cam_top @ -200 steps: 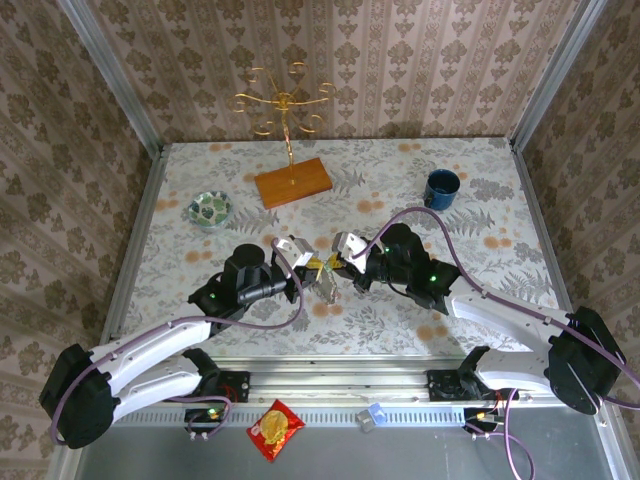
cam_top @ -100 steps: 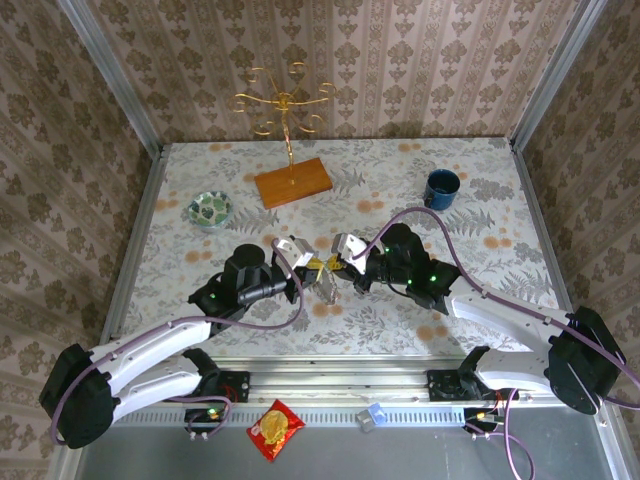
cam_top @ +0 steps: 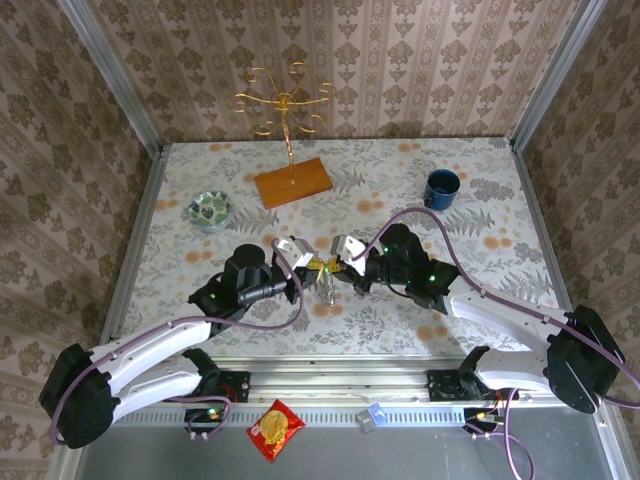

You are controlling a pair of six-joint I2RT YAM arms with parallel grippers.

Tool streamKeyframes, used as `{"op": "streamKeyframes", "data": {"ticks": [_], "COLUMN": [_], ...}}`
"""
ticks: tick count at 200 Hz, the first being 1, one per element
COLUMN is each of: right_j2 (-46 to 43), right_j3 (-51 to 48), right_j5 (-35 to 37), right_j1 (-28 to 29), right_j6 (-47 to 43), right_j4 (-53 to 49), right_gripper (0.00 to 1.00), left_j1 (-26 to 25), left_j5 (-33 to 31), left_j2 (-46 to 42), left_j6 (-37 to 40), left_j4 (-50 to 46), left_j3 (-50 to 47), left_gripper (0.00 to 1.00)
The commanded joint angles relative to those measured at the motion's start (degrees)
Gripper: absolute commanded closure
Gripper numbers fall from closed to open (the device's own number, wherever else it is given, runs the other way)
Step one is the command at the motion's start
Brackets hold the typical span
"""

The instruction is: Put the keys on the keyring

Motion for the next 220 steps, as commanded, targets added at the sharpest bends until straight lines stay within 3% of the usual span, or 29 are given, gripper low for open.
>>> {"op": "streamKeyframes", "data": {"ticks": [1, 47, 83, 113, 143, 220], "right_j2": [1.0, 1.8, -0.6, -6.0, -9.0, -0.7], "right_j3": [2.7, 5.6, 7.1, 4.9, -0.3, 3.7], "right_j5": [-4.1, -7.3, -10.0, -15.6, -15.6, -23.2], "right_j1": [0.7, 1.0, 0.2, -5.3, -11.3, -10.1], "right_j6": [-1.6, -3.7, -3.9, 2.7, 9.1, 7.6], "right_j4": [-3.5, -9.5, -15.5, -12.5, -3.9, -6.5], "right_gripper": [0.98, 0.73, 0.6, 0.59, 0.59, 0.69], "left_j1": [-0.1, -0.1, -0.1, -0.1, -0.1, -0.1], "left_j5": [0.1, 2.0, 3.3, 4.3, 5.8, 8.6], "left_j2": [0.6, 0.7, 0.0, 0.0, 0.0, 0.0], "left_j6": [-1.0, 0.4, 2.8, 5.6, 7.9, 8.6], "left_j4": [4.5, 7.6, 9.3, 11.3, 16.3, 25.1], "left_j3": [0.1, -0.9, -1.8, -3.1, -5.5, -8.8], "left_gripper": [1.0, 1.0, 1.0, 1.0, 1.0, 1.0]}}
